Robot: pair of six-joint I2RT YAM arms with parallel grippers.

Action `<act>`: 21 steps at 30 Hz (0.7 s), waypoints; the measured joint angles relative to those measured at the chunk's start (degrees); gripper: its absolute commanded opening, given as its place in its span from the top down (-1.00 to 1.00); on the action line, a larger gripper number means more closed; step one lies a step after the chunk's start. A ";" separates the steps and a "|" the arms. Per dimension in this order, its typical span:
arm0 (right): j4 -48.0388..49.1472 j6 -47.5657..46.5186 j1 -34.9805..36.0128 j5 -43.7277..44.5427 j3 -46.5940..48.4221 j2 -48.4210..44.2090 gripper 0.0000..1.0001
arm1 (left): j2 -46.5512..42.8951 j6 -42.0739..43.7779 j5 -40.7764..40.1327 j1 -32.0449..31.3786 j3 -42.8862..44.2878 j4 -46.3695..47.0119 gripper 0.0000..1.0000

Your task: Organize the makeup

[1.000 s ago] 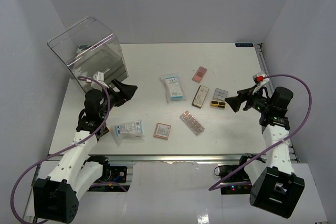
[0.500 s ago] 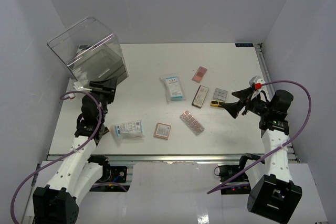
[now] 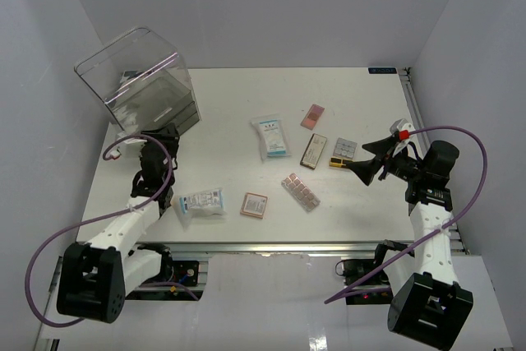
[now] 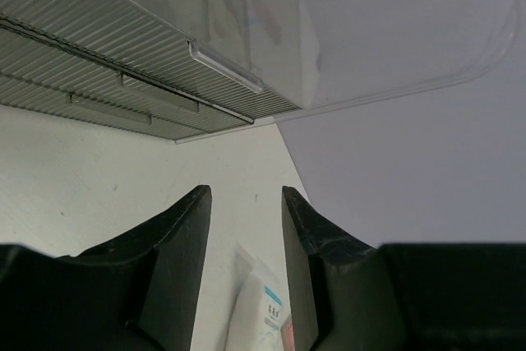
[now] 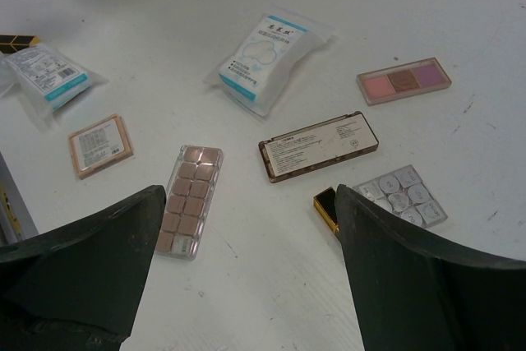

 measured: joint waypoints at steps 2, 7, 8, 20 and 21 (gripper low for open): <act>0.04 0.06 0.04 0.02 0.00 0.02 -0.81 | 2.80 0.11 -0.14 0.00 0.00 2.31 -0.01; 0.22 0.09 0.09 0.05 -0.02 0.05 -0.80 | 7.74 0.36 -0.92 0.10 0.04 7.87 -0.07; 0.29 0.09 0.10 0.05 -0.03 0.12 -0.80 | 8.49 0.30 -1.06 0.21 0.05 8.97 -0.07; 0.33 0.09 0.20 0.47 -0.03 0.76 -0.80 | 17.31 -4.29 -1.14 2.76 0.17 17.99 -0.03; 0.33 0.09 0.20 0.48 -0.03 0.76 -0.80 | 17.63 -4.69 -1.12 3.04 0.17 18.58 -0.02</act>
